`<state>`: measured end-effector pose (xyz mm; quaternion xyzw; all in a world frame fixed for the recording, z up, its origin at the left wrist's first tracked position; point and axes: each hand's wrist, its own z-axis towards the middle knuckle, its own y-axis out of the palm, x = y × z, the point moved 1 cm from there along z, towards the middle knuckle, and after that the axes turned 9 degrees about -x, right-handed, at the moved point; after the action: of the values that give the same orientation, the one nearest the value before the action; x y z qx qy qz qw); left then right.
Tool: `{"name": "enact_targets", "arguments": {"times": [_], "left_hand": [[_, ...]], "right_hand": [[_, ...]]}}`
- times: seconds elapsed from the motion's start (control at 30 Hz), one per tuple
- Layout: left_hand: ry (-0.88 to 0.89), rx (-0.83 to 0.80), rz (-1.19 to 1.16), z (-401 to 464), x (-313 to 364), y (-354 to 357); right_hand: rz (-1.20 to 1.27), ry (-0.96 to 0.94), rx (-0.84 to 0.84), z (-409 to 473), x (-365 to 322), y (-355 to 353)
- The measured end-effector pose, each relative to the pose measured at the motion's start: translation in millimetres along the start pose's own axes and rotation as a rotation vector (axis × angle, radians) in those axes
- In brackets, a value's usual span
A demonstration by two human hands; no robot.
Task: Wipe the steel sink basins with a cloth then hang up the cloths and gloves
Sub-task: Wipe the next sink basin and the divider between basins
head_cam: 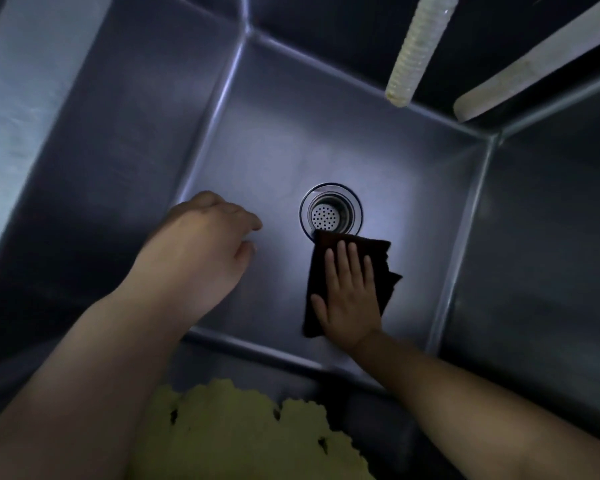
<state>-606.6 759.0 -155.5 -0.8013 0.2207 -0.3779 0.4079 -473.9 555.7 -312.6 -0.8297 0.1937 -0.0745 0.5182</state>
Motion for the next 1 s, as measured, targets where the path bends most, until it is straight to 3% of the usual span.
{"name": "enact_targets", "arguments": {"times": [0.17, 0.37, 0.6, 0.77, 1.0], "left_hand": [[-0.03, 0.037, -0.028, 0.8, -1.7, 0.2], [-0.088, -0.009, -0.027, 0.6, -1.3, 0.8], [-0.154, -0.116, 0.013, 2.4, -4.4, 4.7], [-0.138, -0.149, 0.014, 1.7, 2.2, 4.4], [-0.051, -0.113, -0.008, 2.1, 6.2, 4.0]], "right_hand": [[-0.003, -0.057, -0.004, 38.7, -42.0, -11.4], [-0.102, -0.291, -0.023, 50.0, -85.2, -4.2], [-0.144, -0.532, -0.054, -7.0, -42.1, 16.9], [-0.115, -0.437, -0.036, -47.2, 30.4, 22.7], [-0.052, -0.028, -0.003, -21.2, 72.4, -0.4]]}}
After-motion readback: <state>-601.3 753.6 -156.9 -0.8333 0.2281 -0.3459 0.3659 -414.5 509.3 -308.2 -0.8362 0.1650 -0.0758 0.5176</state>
